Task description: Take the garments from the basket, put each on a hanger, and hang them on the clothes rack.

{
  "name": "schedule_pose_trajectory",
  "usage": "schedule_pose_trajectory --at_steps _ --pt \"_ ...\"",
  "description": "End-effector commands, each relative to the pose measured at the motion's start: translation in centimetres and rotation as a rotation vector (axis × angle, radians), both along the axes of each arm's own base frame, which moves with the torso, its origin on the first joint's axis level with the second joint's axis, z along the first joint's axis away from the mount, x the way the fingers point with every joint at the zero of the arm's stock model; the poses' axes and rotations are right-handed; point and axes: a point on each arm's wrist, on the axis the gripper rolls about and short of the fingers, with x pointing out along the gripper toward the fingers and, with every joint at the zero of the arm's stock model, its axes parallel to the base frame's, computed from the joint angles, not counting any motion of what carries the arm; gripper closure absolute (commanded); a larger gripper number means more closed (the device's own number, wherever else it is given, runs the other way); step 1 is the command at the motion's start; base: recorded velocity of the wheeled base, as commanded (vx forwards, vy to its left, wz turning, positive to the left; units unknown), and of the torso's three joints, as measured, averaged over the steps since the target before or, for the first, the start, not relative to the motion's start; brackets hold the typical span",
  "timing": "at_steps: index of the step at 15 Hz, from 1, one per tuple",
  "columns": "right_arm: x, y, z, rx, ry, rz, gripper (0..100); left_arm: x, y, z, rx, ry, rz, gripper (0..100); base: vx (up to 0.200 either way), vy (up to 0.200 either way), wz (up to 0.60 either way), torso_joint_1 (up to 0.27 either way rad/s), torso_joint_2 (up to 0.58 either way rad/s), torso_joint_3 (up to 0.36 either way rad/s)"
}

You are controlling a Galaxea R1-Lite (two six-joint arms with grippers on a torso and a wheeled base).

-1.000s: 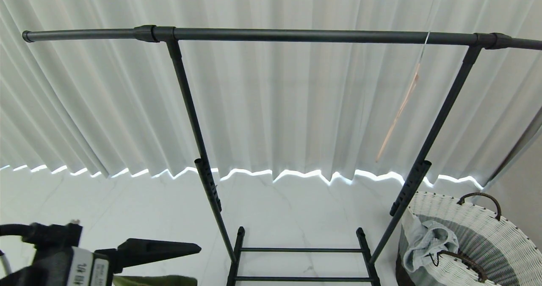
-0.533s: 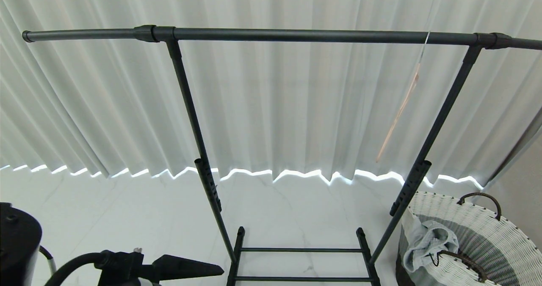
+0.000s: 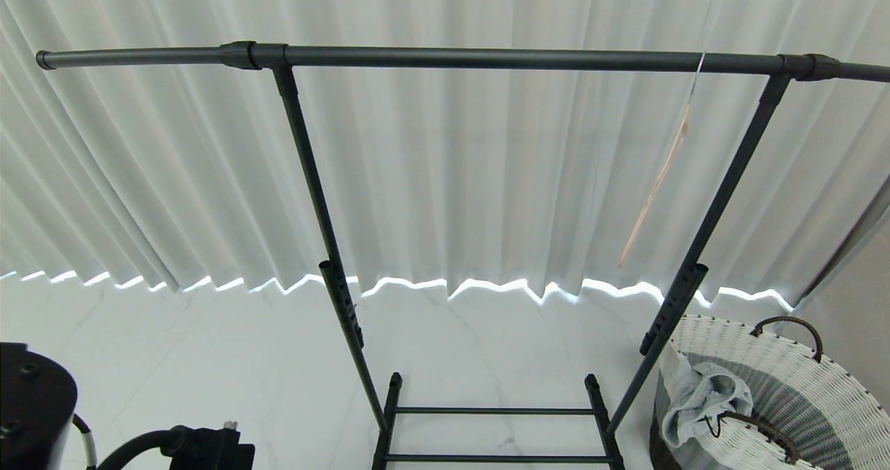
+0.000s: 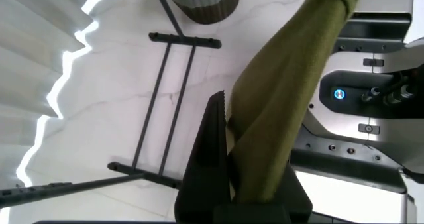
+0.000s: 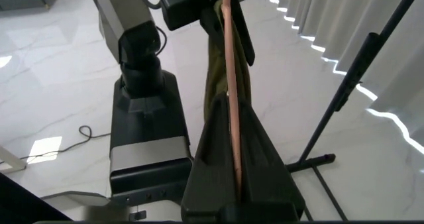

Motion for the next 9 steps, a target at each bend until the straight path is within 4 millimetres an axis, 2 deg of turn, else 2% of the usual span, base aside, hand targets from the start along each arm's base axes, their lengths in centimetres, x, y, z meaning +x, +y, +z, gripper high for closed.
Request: schedule_pose_trajectory --at_steps 1,4,5,9 --pt "0.0 0.0 0.0 -0.002 0.000 0.002 100 0.0 0.1 -0.1 0.002 -0.001 0.009 100 0.000 0.000 0.00 0.000 0.00 0.000" --pt "0.0 0.0 -0.1 -0.004 -0.002 -0.001 100 0.2 0.2 -0.1 -0.007 -0.012 0.023 100 0.000 0.000 0.00 0.000 0.00 0.000" --pt "0.0 0.0 -0.1 -0.004 -0.004 -0.003 0 0.3 0.0 -0.3 -0.018 -0.027 0.031 100 0.000 0.000 0.00 0.000 0.00 0.000" --pt "1.2 -0.1 -0.1 -0.009 -0.017 -0.113 0 0.3 0.3 -1.3 -0.029 -0.101 0.099 100 0.000 0.000 0.00 0.000 0.00 0.000"
